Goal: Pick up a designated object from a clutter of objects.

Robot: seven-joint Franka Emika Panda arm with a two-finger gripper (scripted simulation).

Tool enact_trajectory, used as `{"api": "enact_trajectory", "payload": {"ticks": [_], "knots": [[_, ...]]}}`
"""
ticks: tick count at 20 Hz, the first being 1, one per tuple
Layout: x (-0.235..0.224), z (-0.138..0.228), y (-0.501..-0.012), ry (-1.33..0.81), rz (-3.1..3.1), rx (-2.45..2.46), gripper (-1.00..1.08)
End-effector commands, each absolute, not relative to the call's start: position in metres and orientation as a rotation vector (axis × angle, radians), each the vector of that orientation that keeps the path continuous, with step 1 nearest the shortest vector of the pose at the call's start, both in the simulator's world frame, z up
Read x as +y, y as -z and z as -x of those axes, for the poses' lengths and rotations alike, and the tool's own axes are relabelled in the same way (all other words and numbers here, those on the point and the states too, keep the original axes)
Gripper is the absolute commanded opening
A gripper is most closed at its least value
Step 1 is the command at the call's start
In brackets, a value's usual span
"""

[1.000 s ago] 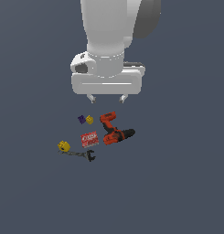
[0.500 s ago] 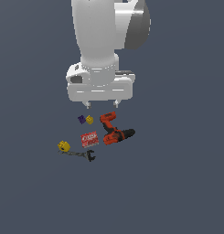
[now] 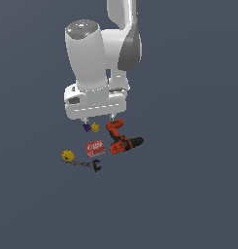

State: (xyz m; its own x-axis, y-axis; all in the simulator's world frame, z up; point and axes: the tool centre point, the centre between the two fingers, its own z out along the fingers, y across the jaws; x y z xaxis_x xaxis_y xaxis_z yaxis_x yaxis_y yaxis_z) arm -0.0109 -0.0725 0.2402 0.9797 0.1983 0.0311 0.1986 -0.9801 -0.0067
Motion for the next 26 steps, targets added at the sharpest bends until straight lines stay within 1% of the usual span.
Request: {"api": "enact_trajectory", "payload": {"ticks": [1,12,26], "knots": [[-0.083,0.017,-0.225,0.046,3.108,-0.374,1.00],[-0.128,0.054,-0.161,0.035,3.067,-0.632,1.00],[-0.171,0.116,-0.094,0.013,2.995,-0.935,1.00]]}}
